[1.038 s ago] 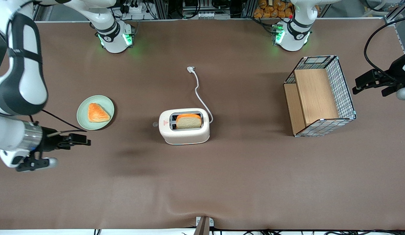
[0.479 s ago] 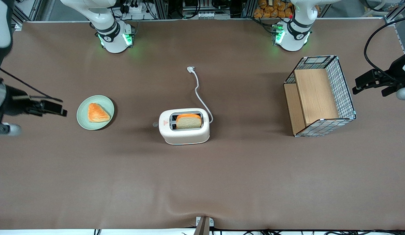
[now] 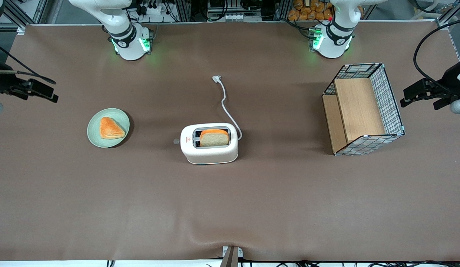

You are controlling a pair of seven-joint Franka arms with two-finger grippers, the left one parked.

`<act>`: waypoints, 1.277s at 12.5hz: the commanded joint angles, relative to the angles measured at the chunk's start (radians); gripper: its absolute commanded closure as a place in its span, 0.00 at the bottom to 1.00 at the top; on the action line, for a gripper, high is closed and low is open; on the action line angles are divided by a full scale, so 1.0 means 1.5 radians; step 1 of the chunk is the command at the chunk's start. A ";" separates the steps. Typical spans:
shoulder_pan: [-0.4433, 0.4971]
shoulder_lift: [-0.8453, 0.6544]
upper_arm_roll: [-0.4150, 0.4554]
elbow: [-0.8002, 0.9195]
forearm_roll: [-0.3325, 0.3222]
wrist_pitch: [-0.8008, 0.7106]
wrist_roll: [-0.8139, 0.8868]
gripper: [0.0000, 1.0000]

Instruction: Press toaster button with right arm

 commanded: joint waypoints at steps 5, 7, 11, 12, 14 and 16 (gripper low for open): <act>-0.004 -0.001 0.012 -0.006 -0.027 0.027 -0.001 0.00; -0.005 0.007 0.012 0.007 -0.027 0.027 -0.015 0.00; -0.003 0.012 0.011 0.009 -0.026 0.028 -0.016 0.00; -0.004 0.012 0.011 0.009 -0.025 0.028 -0.016 0.00; -0.004 0.012 0.010 0.010 -0.018 0.030 -0.019 0.00; -0.004 0.012 0.010 0.012 -0.017 0.044 -0.020 0.00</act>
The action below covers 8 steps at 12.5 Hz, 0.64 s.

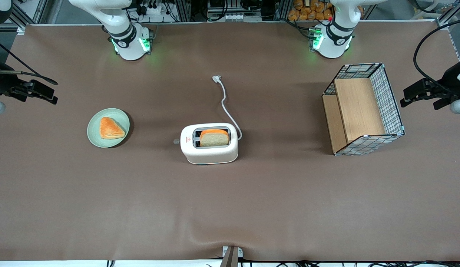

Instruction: Press toaster button with right arm

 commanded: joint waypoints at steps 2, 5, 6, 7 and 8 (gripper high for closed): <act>-0.004 0.009 0.003 0.018 -0.004 0.003 -0.008 0.00; 0.000 0.010 0.004 0.018 -0.004 0.004 -0.008 0.00; -0.001 0.009 0.003 0.018 -0.003 0.005 -0.009 0.00; -0.001 0.010 0.003 0.018 -0.003 0.006 -0.016 0.00; -0.002 0.010 0.003 0.018 -0.003 0.006 -0.031 0.00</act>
